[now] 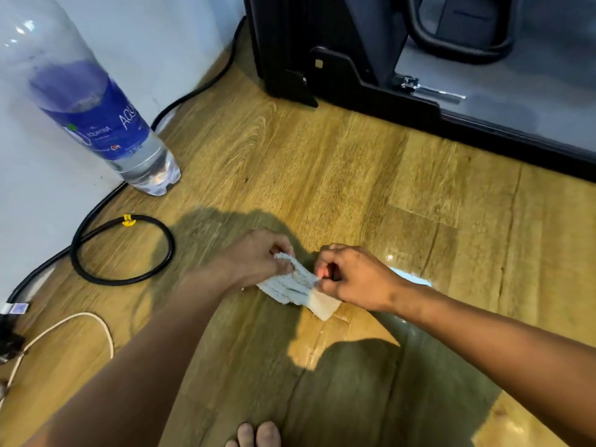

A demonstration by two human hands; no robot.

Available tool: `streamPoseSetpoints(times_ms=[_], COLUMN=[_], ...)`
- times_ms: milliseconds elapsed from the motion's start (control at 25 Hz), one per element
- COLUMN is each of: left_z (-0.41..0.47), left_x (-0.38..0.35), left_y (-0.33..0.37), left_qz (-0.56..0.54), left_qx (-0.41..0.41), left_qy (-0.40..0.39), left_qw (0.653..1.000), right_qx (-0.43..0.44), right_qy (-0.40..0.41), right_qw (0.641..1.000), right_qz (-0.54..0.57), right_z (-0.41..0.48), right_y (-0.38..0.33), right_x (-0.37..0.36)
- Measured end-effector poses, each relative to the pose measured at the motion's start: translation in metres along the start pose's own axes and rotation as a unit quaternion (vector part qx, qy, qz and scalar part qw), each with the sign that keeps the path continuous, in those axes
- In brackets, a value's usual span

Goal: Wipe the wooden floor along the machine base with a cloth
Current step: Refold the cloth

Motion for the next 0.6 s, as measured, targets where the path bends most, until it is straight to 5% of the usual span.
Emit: streamPoseSetpoints(times_ms=[160,480,600], left_z=[0.016,0.108,0.17], left_x=[0.009,0.038,0.025], left_y=[0.061,0.241,0.297], left_qz=[-0.185,-0.242,-0.255], left_qx=[-0.045,-0.11,-0.083], left_qy=[0.079,0.209,0.181], left_qw=[0.979,0.941,0.946], right_qx=[-0.095,-0.128,-0.178], right_qy=[0.116,0.335,0.408], right_qw=[0.976,0.888,0.832], right_qz=[0.16,0.288,0.33], right_z=[-0.028,-0.089,-0.102], right_y=[0.045,0.15,0.218], right_x=[0.075,0.239,0.282])
Point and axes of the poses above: each hand's wrist, its own z-axis towards the middle knuckle, its own x-axis out of the back of the hand, y = z × x, the point moved 10 cm from there along z, towards the middle knuckle, and after that the axes turned 8 degrees about x, right-handed, at the moved point
